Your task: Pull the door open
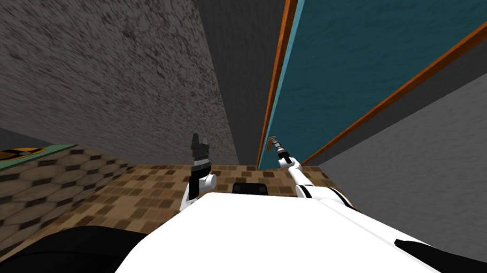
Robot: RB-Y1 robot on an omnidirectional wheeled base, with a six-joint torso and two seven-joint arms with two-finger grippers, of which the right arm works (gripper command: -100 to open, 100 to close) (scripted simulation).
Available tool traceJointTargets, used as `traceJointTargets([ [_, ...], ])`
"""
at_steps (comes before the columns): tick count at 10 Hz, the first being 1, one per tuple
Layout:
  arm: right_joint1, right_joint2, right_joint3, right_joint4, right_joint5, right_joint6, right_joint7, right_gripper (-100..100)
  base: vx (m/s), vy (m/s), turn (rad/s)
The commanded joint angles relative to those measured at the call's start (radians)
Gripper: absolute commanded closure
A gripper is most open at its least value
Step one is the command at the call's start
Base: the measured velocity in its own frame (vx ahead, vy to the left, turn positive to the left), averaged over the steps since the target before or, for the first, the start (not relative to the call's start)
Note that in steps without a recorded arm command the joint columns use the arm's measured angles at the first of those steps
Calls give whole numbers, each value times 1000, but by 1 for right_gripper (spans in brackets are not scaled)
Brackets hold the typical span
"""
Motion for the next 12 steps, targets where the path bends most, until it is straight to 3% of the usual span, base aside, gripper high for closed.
traceJointTargets([
  [1,1,12,11,-3,-11,2,-30,100,-42,-32,28],
  [2,-1,13,17,-1,-38,3,-70,100,-49,-45,73],
  [3,-1,13,17,-1,-38,3,-71,100,-34,-40,45],
  [5,-6,13,31,3,-92,4,-138,100,-58,-43,81],
  [10,-10,13,45,7,-148,5,-236,100,-52,-37,51],
  [12,-15,14,60,11,-205,6,-303,100,-61,-44,83],
])
